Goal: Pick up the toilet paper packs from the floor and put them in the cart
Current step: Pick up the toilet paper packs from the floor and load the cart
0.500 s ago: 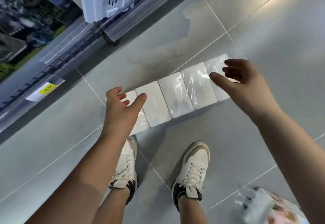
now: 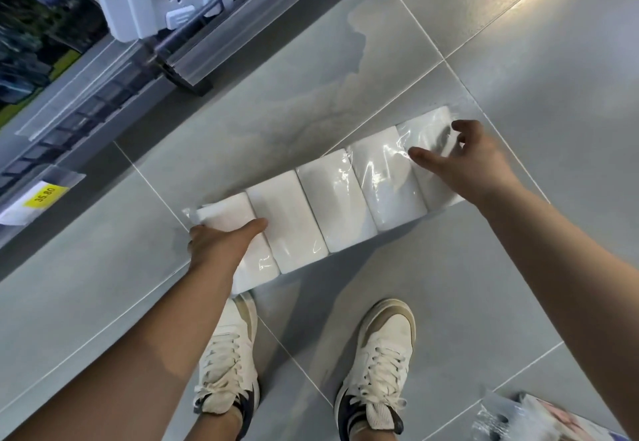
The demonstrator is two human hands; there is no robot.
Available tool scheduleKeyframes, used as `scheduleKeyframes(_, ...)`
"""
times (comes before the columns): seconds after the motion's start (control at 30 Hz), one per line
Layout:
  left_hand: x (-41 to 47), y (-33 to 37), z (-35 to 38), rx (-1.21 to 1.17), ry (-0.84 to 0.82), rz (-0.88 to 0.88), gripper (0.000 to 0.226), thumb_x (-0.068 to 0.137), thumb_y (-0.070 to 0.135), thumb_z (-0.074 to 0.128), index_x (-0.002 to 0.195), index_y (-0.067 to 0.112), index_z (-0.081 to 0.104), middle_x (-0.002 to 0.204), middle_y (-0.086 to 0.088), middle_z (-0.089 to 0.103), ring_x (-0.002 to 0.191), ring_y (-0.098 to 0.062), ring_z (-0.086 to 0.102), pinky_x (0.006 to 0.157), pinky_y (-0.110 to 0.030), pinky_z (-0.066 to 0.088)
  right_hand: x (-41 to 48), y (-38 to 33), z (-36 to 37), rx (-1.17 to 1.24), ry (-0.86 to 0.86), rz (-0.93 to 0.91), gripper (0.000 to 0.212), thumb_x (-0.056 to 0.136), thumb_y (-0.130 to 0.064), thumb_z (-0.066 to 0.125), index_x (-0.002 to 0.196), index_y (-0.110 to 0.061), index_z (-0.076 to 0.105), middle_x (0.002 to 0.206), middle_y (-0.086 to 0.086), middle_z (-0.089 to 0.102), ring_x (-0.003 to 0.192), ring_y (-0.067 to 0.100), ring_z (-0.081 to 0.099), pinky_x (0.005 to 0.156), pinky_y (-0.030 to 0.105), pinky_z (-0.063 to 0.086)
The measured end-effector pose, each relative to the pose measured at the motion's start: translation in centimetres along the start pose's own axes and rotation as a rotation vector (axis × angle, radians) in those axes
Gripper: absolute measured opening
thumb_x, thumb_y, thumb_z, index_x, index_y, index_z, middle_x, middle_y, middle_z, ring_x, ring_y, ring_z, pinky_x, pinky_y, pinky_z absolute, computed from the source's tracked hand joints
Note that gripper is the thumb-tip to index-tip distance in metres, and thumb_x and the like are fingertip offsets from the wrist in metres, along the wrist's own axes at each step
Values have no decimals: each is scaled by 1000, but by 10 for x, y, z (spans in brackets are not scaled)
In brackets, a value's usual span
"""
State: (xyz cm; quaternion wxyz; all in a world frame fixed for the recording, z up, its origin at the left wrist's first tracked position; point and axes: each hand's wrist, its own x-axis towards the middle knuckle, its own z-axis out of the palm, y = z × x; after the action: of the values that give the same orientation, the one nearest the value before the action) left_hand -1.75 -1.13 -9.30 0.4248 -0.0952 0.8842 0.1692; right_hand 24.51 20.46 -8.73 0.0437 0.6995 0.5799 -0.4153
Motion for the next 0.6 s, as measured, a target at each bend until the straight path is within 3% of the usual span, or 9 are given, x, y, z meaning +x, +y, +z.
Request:
scheduleKeyframes(0.17, 7, 12, 5, 24, 2, 79, 138, 15, 60, 84, 137, 16, 37, 132, -6, 55, 114, -30, 60, 96, -50, 52, 4, 24, 12, 31, 39, 37, 96, 76, -50, 83, 154, -20, 36, 154, 6, 41, 139, 26, 46, 112, 40, 41)
scheduleKeyframes(0.3, 8, 38, 16, 90, -7, 241, 122, 39, 50, 94, 141, 17, 37, 138, -4, 53, 120, -26, 57, 102, -45, 49, -7, 53, 12, 114, 127, 114, 93, 74, -45, 85, 150, -18, 40, 149, 8, 43, 136, 28, 47, 113, 47, 41)
scheduleKeyframes(0.4, 14, 65, 29, 158, -42, 353, 119, 43, 47, 96, 143, 18, 37, 139, -2, 52, 122, -24, 56, 104, -44, 48, -14, 75, 9, 160, 173, 213, 93, 72, -47, 87, 147, -16, 42, 145, 9, 48, 131, 30, 52, 110, 50, 44)
scheduleKeyframes(0.5, 16, 91, 39, 225, -77, 434, 113, 38, 57, 92, 135, 22, 45, 135, 0, 54, 118, -22, 58, 102, -42, 49, -13, 85, 1, 280, 157, 274, 80, 76, -41, 87, 140, -13, 48, 123, 1, 58, 113, 24, 59, 97, 40, 49)
scheduleKeyframes(0.6, 18, 110, 46, 260, -91, 427, 103, 47, 55, 92, 133, 21, 47, 133, 2, 55, 117, -23, 57, 98, -36, 47, -5, 87, -4, 370, 125, 282, 70, 76, -35, 89, 132, -12, 52, 114, -1, 61, 102, 21, 61, 84, 33, 47)
